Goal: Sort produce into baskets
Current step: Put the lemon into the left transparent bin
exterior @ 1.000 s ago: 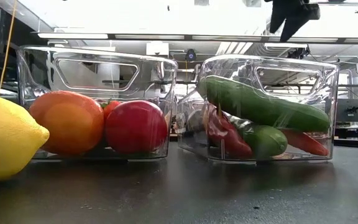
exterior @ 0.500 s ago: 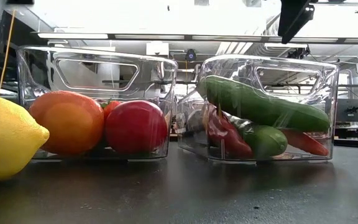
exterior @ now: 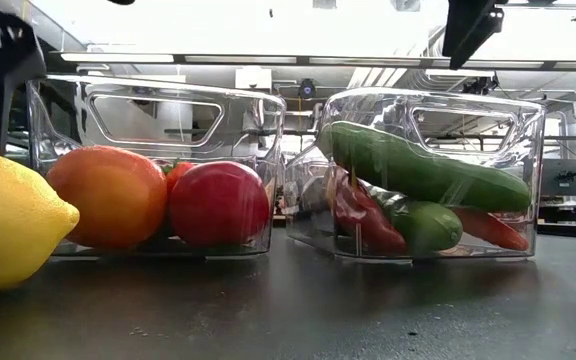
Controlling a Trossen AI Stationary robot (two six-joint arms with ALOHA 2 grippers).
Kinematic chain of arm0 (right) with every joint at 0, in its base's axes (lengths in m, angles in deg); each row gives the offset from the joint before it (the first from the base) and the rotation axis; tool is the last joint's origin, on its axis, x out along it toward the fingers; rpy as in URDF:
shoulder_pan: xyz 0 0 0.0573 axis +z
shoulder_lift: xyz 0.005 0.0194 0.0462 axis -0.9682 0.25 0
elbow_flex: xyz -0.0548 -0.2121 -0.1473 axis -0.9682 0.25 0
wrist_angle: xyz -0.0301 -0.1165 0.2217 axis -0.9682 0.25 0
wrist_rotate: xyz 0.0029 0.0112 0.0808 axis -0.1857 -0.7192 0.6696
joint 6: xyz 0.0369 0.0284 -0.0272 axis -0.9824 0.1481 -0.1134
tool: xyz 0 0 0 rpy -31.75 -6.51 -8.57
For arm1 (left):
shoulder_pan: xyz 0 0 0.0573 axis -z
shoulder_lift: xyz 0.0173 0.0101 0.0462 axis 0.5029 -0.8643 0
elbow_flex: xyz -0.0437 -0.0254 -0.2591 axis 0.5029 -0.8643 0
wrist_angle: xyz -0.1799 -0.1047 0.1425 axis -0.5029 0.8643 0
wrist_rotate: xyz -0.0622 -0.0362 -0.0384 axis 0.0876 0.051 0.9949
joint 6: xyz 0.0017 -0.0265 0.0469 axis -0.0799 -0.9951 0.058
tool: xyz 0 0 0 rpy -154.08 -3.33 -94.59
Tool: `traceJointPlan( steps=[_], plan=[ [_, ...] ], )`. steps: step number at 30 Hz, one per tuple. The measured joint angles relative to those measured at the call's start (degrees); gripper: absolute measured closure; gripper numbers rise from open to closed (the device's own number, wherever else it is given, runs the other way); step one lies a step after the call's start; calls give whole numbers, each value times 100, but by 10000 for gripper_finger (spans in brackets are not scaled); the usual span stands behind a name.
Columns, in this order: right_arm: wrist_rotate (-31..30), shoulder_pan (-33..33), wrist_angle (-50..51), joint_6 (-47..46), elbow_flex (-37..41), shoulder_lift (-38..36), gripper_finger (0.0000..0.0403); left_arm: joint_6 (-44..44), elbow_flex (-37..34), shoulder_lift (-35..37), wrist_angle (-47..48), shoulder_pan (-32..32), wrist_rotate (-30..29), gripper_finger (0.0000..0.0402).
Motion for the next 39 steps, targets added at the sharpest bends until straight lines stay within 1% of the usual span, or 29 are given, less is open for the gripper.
traceJointPlan(
  steps=[8, 13, 15, 18, 21, 24, 27, 31, 33, 35, 37, 39],
  plan=[
    [0, 0, -9, -174, 0, 1, 162, 43, 20, -251, 98, -4, 54, 108],
    [-1, 0, -17, -422, 0, 2, 162, 92, 12, -247, 101, 17, 18, 108],
    [-1, 0, -20, -500, 0, 0, 162, 176, 4, -203, 72, 15, 86, 115],
    [-2, 0, -22, -581, 0, 2, 162, 394, -12, -46, -64, 121, 374, 146],
    [-2, 0, -41, -594, 0, 2, 162, 658, -21, 213, -49, 376, 478, 196],
    [-2, 0, -73, -651, 0, 2, 162, 756, -7, 607, -48, 655, 450, 247],
    [-3, 0, -140, -681, 0, 2, 162, 751, -13, 935, 77, 899, 198, 291],
    [-3, 0, -261, -681, 0, 2, 162, 587, -11, 1279, 187, 1073, -554, 326],
    [-2, 0, -303, -684, 0, 2, 162, 530, -11, 1304, 187, 1031, -801, 330],
    [-2, 0, -302, -755, 0, 2, 162, 585, -13, 1286, 207, 933, -822, 326],
    [-2, 0, -302, -801, 0, 2, 162, 931, -11, 1248, 204, 817, -646, 312],
    [-3, 0, -302, -830, 0, 2, 162, 1569, -11, 1165, 232, 730, -381, 291]
  ],
)
